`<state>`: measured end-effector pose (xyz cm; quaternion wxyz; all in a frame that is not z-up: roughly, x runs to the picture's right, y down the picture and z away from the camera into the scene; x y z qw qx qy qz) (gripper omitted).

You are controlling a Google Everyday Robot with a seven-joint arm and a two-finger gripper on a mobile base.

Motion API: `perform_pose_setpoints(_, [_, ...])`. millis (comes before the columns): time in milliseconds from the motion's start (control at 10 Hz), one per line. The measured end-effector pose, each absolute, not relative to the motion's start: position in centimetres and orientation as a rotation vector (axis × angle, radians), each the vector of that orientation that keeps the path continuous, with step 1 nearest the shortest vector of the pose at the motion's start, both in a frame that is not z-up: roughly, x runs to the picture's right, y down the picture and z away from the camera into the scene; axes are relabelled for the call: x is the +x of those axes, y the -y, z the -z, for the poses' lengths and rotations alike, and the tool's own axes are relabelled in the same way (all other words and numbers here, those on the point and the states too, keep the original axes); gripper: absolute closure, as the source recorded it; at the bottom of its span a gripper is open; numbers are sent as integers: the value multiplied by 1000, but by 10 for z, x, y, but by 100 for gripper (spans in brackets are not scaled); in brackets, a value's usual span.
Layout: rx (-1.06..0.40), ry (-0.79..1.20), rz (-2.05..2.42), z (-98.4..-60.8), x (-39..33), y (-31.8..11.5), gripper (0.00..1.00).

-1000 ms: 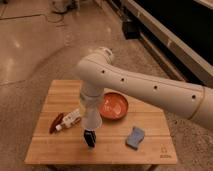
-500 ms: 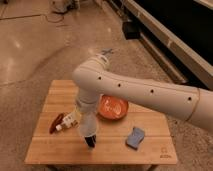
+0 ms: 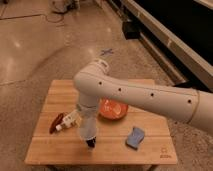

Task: Place the ceramic cup over the eraser

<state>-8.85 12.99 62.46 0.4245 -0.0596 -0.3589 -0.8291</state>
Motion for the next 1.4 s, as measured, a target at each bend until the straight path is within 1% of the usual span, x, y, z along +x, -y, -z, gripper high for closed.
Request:
perform_pose_setpoints(100, [-157,885,2077,-629,-86,-134,97])
perform_pose_setpoints(300, [-171,868,2074,-635,-83,-139,83])
perform_pose_setpoints(500, [-169,842,2074,-645,-83,-146,61])
perform_pose_setpoints(800, [-146,816,2063,-656,-86,-156,31])
perform_pose_setpoints(900, [-136,809,2056,-660,-86,-160,23])
perform_pose_setpoints(1000, [-129,805,2051,-663,-86,-163,20])
perform_pose_setpoints(1400, [-120,785,2024,-676,-82,-175,20])
